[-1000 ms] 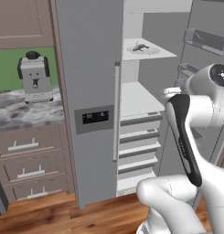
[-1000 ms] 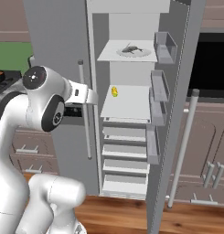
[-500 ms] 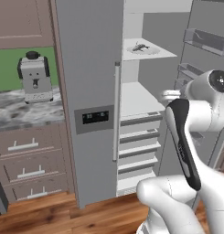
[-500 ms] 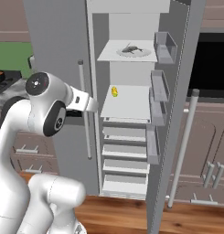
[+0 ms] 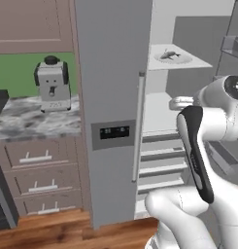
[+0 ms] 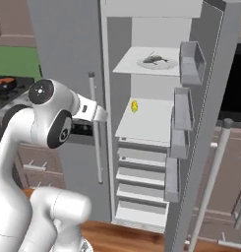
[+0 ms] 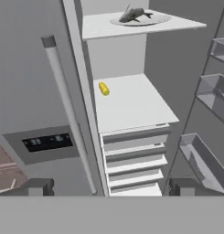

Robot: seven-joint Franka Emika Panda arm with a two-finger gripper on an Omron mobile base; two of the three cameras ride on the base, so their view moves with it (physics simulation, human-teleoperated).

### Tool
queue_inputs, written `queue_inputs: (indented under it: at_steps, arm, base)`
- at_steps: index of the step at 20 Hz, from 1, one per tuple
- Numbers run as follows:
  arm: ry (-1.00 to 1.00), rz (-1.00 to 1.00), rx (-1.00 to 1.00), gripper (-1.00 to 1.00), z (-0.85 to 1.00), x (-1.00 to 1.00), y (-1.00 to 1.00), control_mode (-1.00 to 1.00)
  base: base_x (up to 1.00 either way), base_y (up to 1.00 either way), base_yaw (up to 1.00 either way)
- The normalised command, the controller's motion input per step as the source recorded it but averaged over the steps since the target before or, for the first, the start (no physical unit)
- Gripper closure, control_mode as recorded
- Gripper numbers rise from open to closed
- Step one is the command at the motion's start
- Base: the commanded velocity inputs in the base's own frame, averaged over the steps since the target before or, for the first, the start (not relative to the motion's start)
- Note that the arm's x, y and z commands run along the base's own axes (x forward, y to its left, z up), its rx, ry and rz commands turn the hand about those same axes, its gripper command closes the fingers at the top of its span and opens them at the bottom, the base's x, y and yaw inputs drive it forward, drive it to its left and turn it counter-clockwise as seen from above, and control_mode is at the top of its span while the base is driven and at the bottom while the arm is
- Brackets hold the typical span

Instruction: Retrieve the fish from the fridge and place it on the saucepan with marinade on the stove.

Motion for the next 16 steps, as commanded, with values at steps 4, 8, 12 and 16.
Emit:
queue_inputs:
  at_steps: [4, 8, 12, 16]
  arm:
    - [0.0, 0.0, 0.0, -1.0, 0.0, 0.0, 0.0, 1.0]
    - [0.0, 0.0, 0.0, -1.0, 0.0, 0.0, 0.0, 1.0]
    - [0.0, 0.0, 0.0, -1.0, 0.0, 0.0, 0.0, 1.0]
    - [0.0, 0.0, 0.0, -1.0, 0.0, 0.0, 0.0, 1.0]
  base:
    - [0.49, -0.49, 0.16]
    - [0.51, -0.48, 0.09]
    - [0.61, -0.44, 0.01]
    - [0.43, -0.23, 0.0]
